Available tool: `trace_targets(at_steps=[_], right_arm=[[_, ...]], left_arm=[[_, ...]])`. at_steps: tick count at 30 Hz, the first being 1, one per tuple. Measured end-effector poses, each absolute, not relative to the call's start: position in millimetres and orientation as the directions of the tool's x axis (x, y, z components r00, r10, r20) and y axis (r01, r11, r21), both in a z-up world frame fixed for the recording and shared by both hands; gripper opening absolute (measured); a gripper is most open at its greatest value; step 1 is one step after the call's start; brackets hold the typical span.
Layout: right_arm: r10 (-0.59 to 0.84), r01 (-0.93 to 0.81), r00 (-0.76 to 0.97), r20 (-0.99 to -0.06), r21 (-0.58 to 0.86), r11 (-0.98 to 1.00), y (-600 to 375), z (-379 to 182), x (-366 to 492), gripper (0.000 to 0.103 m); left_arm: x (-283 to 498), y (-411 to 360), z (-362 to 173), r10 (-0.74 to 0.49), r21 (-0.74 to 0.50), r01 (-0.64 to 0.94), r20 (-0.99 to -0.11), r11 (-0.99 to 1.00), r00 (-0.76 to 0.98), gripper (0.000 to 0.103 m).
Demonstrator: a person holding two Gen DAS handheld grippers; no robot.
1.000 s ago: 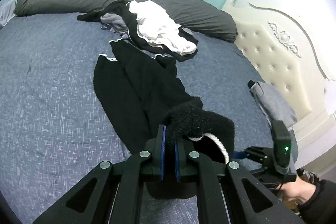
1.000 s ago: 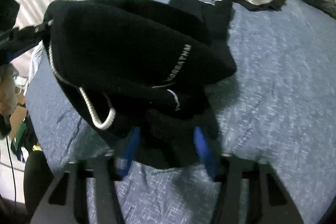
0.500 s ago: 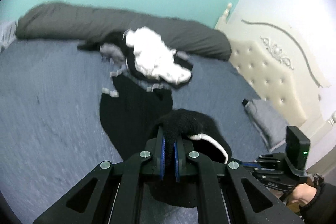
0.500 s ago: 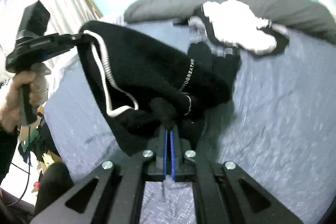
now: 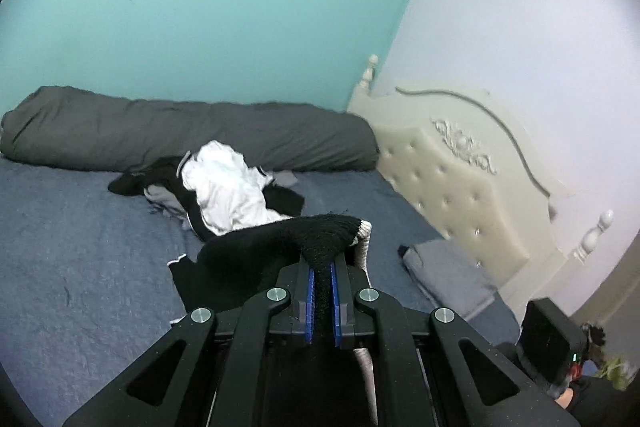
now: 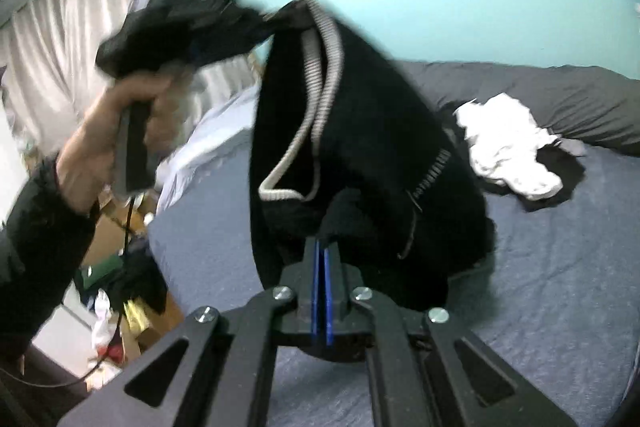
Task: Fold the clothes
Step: 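Raise the black sweatshirt with both grippers, letting it hang open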
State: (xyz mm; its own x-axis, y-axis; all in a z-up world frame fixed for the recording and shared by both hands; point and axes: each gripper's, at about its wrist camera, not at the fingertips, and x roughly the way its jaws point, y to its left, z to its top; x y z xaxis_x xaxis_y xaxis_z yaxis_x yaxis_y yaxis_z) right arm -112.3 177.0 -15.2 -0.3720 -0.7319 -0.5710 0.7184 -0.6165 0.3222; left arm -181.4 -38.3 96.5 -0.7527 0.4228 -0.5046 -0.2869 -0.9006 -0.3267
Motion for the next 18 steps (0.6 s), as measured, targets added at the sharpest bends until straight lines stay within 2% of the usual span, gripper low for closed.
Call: trace_targets(at_steps=[8,13,15,18], right_arm=[[-0.741,0.653,-0.19,-0.644,0.481,-0.585,153,-116,-126,0.006],[-0.7,0.622,-0.158,-0.697,0.48,-0.619,165,-152,-134,0.007],[-0.69,0.617,-0.163,-0.705,0.473,-0.629,174,-154,-134,0.012],[-0.675,0.613,-0.213,-0.706,0.442,-0.655,190,-150,-139,0.024]], left_arm=[[-190,-33,-20,0.469,-0.405,-0.257,-0.607,-0.877,-0.641,0.006],[-194,-41,-85,0.488,-0.454,-0.222,-0.637,-0.863,-0.596,0.007],[-196,-45,-104,0.493,-0.469,-0.207,-0.644,-0.858,-0.584,0.007],[-199,-47,-126,0.501,-0.48,-0.2,-0.655,-0.854,-0.566,0.007]])
